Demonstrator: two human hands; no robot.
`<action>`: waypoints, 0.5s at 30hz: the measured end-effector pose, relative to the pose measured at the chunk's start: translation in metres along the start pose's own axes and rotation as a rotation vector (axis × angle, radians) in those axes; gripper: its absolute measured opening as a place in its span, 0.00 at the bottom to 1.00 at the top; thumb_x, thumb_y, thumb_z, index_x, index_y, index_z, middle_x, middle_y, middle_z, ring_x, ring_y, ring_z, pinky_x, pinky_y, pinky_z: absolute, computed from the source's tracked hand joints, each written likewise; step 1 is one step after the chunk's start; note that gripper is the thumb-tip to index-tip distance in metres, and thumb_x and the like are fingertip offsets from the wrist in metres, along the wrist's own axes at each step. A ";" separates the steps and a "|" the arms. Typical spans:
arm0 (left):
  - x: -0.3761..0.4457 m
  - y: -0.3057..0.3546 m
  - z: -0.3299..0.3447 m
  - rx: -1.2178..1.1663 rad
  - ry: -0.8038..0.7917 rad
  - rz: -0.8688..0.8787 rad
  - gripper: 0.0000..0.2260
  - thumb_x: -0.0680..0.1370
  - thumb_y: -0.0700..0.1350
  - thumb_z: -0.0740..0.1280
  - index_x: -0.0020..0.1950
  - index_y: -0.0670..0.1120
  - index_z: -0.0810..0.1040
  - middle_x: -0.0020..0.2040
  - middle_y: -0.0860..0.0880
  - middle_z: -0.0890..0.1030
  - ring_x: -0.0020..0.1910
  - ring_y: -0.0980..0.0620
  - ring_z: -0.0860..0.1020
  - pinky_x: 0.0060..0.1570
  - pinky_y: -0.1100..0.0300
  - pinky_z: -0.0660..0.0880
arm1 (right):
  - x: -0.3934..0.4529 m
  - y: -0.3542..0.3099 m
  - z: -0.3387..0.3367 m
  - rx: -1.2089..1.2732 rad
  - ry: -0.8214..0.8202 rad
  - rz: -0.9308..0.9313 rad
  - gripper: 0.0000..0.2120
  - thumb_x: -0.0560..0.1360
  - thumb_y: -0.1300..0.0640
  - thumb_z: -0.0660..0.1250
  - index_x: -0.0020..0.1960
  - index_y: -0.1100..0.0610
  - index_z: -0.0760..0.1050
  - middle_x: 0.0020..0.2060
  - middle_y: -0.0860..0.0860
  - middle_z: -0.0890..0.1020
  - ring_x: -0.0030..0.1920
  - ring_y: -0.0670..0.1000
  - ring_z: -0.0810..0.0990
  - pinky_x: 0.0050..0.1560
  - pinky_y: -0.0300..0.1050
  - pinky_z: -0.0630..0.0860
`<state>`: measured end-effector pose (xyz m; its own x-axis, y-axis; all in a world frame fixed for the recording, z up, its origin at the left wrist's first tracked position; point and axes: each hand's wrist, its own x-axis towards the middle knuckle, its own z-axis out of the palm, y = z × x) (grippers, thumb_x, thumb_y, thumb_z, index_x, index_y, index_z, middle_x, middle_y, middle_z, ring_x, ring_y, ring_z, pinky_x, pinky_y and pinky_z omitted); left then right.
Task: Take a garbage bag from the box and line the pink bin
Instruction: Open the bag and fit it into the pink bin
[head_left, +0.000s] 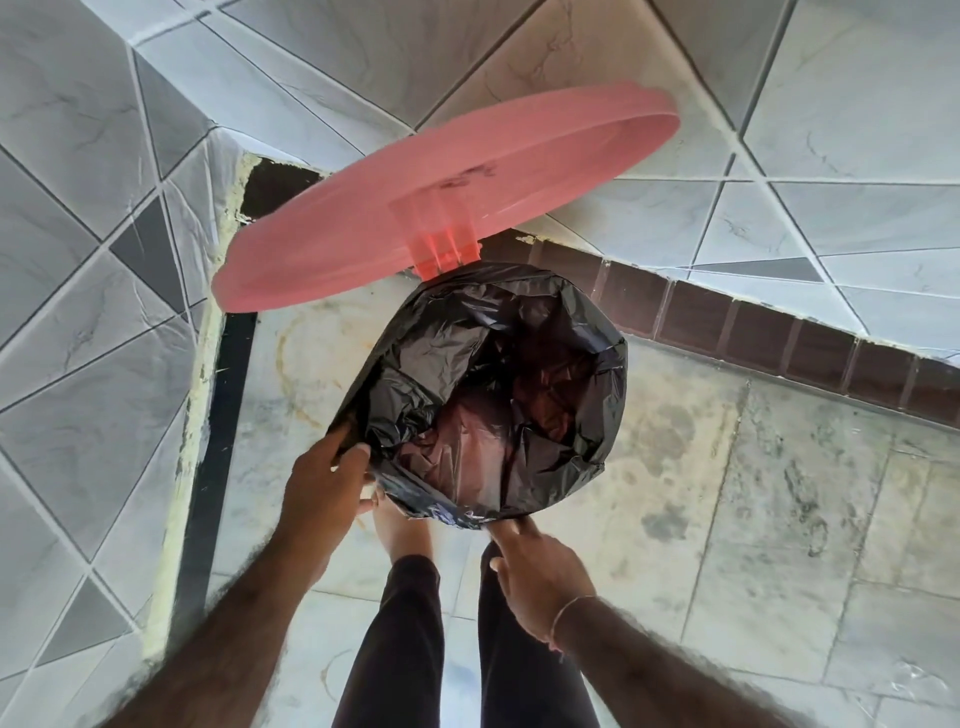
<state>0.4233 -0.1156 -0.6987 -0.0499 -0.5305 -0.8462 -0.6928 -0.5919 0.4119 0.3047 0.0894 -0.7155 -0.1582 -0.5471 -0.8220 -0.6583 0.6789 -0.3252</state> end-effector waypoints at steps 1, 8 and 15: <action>-0.001 -0.001 0.002 -0.006 0.061 0.006 0.12 0.79 0.46 0.64 0.62 0.48 0.76 0.53 0.49 0.80 0.46 0.52 0.81 0.35 0.60 0.79 | 0.000 -0.005 0.002 0.000 -0.012 -0.006 0.27 0.77 0.56 0.61 0.73 0.42 0.56 0.73 0.52 0.67 0.57 0.64 0.79 0.52 0.57 0.78; 0.005 -0.014 0.009 0.322 0.303 0.070 0.13 0.75 0.36 0.66 0.57 0.45 0.82 0.55 0.43 0.84 0.50 0.41 0.80 0.52 0.52 0.77 | 0.008 -0.017 0.011 -0.072 -0.121 0.021 0.30 0.77 0.52 0.63 0.75 0.46 0.55 0.74 0.54 0.65 0.67 0.63 0.71 0.64 0.57 0.72; 0.047 0.004 0.006 0.090 0.189 -0.134 0.17 0.73 0.40 0.64 0.61 0.39 0.80 0.37 0.42 0.82 0.34 0.43 0.73 0.31 0.60 0.67 | 0.029 0.009 -0.008 -0.113 -0.244 0.167 0.23 0.76 0.55 0.62 0.71 0.54 0.64 0.68 0.56 0.72 0.66 0.61 0.70 0.62 0.56 0.75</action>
<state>0.4141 -0.1395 -0.7385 0.1761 -0.5601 -0.8095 -0.7461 -0.6123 0.2614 0.2885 0.0763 -0.7384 -0.0990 -0.2895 -0.9521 -0.7177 0.6835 -0.1332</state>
